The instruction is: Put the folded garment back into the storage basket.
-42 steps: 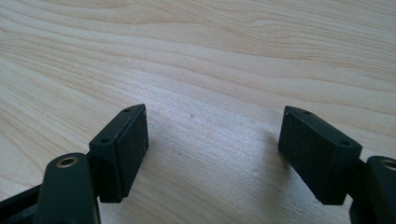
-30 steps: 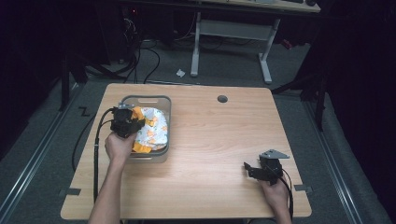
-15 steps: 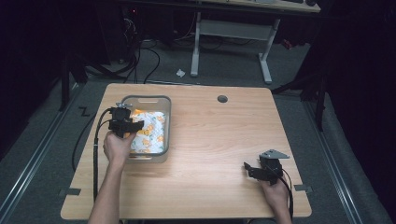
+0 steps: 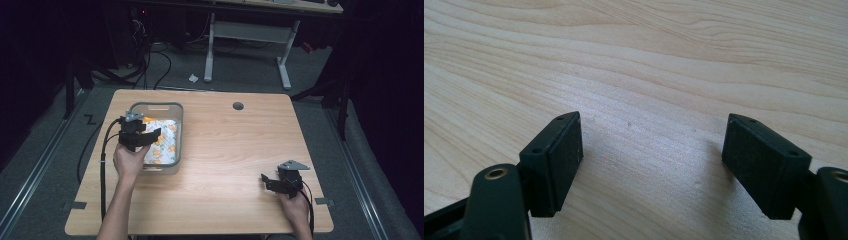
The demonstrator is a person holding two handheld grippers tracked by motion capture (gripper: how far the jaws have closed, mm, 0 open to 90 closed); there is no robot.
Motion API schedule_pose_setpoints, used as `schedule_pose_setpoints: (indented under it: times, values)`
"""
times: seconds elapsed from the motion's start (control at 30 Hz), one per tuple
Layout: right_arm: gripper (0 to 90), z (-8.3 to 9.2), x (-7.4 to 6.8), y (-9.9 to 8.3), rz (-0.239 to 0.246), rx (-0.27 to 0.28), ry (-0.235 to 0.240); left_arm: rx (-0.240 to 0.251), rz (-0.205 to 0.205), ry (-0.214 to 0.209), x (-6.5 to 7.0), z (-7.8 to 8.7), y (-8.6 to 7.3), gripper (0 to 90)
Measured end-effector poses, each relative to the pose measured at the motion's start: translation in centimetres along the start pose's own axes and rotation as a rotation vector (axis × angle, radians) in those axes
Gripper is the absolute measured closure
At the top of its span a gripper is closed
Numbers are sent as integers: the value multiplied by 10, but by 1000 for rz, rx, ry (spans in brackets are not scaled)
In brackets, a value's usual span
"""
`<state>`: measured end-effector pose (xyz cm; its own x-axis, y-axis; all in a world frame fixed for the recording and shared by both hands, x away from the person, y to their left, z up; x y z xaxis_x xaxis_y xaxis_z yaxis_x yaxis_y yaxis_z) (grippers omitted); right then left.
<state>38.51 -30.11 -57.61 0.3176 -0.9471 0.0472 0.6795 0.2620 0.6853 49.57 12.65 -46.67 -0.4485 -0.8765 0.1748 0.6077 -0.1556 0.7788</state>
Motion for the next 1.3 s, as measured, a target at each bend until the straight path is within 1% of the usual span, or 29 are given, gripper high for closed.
schedule_pose_setpoints:
  times: [0.07, 0.17, 0.37, 0.4, 0.43, 0.47, 0.67, 0.97, 1.3]
  values:
    - [244, 0, 0, 0, 0, 0, 0, 9, -7, -13, 5, 3, 1, 388]
    - [243, 0, 0, 0, 0, 0, 0, 26, -13, -22, 11, 6, 2, 386]
    - [244, 0, 0, 0, 0, 0, 0, 41, -25, -43, 21, 11, 3, 381]
    - [244, 0, 0, 0, 0, 0, 0, 51, -39, -42, 21, 11, 4, 381]
    - [243, 0, 0, 0, 0, 0, 0, 49, -25, -50, 24, 12, 3, 380]
    - [244, 0, 0, 0, 0, 0, 0, 50, -25, -52, 25, 13, 3, 379]
    - [244, 0, 0, 0, 0, 0, 0, 59, -33, -70, 33, 17, 2, 376]
    - [244, 0, 0, 0, 0, 0, 0, 61, -57, -93, 46, 20, 1, 375]
    - [244, 0, 0, 0, 0, 0, 0, 78, -70, -129, 62, 24, 1, 374]
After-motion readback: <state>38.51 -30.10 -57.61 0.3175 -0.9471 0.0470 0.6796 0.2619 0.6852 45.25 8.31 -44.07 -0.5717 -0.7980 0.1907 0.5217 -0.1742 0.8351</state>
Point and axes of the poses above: each handheld gripper's, and its own axes: z roughly backward along the jaws, y roughly out of its top, x roughly to its right, the point moved 8 cm from there along -z, roughly forward along the jaws, and after that the axes turned 3 degrees about -y, right-handed, at the moved point
